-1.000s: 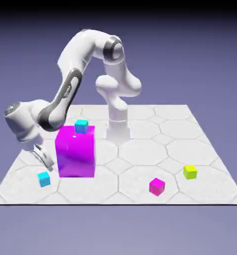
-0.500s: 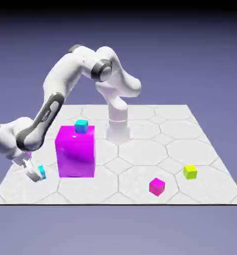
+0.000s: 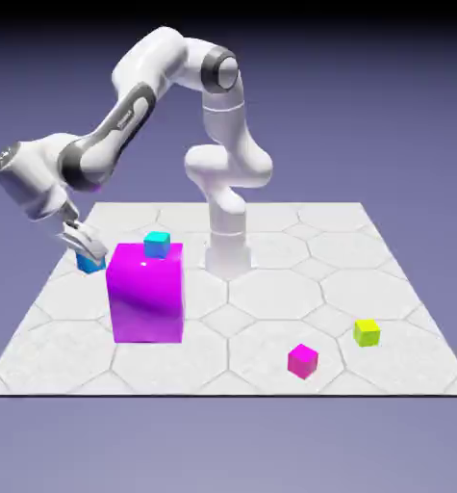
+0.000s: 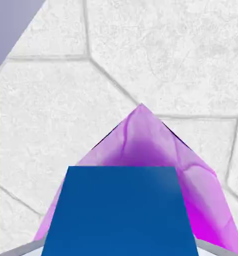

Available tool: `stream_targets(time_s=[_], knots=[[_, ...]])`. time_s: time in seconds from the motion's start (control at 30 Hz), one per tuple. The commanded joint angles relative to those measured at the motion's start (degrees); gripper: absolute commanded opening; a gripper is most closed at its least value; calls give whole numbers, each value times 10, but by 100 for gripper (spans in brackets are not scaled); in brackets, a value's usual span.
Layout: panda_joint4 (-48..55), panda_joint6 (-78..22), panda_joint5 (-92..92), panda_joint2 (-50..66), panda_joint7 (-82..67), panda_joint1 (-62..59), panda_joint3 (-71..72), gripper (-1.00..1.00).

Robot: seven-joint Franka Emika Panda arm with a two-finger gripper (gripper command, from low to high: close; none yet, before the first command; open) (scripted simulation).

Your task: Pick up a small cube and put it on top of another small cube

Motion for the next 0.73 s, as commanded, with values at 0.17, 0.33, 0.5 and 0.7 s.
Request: stream_targets(time_s=[0.17,0.33,0.5,0.7], knots=[[-73,-47,-77,-125,5,32,19,-100],[-134,-89,-140,-219,19,66,38,-100],[-200,-35,-150,-222,29,69,38,-100],[-200,-35,-150,-222,29,69,38,100]])
